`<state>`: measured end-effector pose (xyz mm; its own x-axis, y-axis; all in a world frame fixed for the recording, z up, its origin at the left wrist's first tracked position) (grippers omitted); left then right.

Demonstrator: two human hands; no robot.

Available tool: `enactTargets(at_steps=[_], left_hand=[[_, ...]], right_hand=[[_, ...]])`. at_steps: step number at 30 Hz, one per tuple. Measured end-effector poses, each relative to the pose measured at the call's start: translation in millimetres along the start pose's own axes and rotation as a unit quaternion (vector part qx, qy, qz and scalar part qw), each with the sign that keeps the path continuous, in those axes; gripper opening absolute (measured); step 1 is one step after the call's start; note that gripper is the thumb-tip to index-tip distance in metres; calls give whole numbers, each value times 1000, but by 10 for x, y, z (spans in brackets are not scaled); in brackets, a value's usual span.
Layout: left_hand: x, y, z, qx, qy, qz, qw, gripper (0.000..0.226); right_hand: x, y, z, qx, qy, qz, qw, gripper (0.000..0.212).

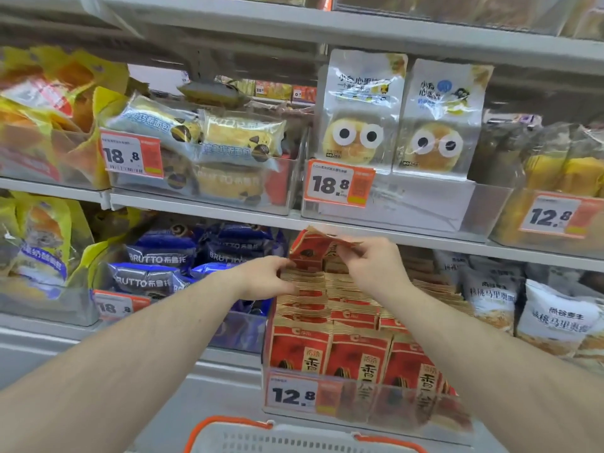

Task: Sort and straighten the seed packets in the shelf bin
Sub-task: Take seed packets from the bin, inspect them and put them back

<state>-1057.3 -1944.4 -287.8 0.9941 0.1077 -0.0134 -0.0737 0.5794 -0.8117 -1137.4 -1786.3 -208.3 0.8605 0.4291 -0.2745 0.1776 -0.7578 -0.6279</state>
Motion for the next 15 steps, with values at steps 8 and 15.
enactTargets(at_steps=[8,15], left_hand=[[86,62,-35,-33,38,18,999,39],[134,93,-99,-36,36,57,997,44]], right_hand=[[-197,371,183,73,34,-76,994,26],[-392,593,284,130,75,-117,982,24]])
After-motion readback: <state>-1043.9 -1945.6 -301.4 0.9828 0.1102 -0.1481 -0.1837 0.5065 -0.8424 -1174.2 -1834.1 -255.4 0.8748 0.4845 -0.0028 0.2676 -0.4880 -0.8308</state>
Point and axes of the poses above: each hand's wrist, its own x-axis away from the middle knuckle, its own y-axis out of the palm, z = x × y, the point moved 10 cm from there along -x, towards the middle knuckle, and after that the axes turned 13 degrees about y, right-handed, at the moved point
